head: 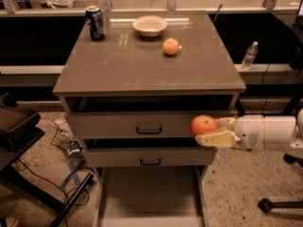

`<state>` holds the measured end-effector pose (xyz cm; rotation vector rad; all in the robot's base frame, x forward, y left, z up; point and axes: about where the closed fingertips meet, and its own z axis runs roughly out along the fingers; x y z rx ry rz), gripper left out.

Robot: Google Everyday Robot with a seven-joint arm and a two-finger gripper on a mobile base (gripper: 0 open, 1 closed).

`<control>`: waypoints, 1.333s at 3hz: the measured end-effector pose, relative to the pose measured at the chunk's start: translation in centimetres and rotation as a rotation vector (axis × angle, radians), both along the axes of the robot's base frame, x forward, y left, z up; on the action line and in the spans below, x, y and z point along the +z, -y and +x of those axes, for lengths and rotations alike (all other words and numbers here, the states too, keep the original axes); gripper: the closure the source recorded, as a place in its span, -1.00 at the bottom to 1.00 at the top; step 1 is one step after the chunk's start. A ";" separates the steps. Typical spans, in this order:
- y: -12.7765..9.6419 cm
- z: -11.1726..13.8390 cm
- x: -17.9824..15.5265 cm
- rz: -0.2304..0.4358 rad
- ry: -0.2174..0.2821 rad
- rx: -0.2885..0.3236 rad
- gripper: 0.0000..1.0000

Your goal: Pick apple from bottom drawer and place on counter

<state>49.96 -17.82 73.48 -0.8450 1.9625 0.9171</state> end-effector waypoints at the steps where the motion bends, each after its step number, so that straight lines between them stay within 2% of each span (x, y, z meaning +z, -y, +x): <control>1: -1.6 2.7 6.0 -0.023 0.037 -0.018 1.00; 2: -6.1 6.0 12.6 -0.039 0.130 0.048 1.00; 3: -9.1 8.0 15.3 -0.035 0.201 0.099 1.00; 4: -14.2 11.5 14.5 -0.011 0.250 0.146 1.00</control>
Offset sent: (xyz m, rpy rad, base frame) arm 0.0831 0.0888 0.1789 -0.0666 -0.1928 0.0941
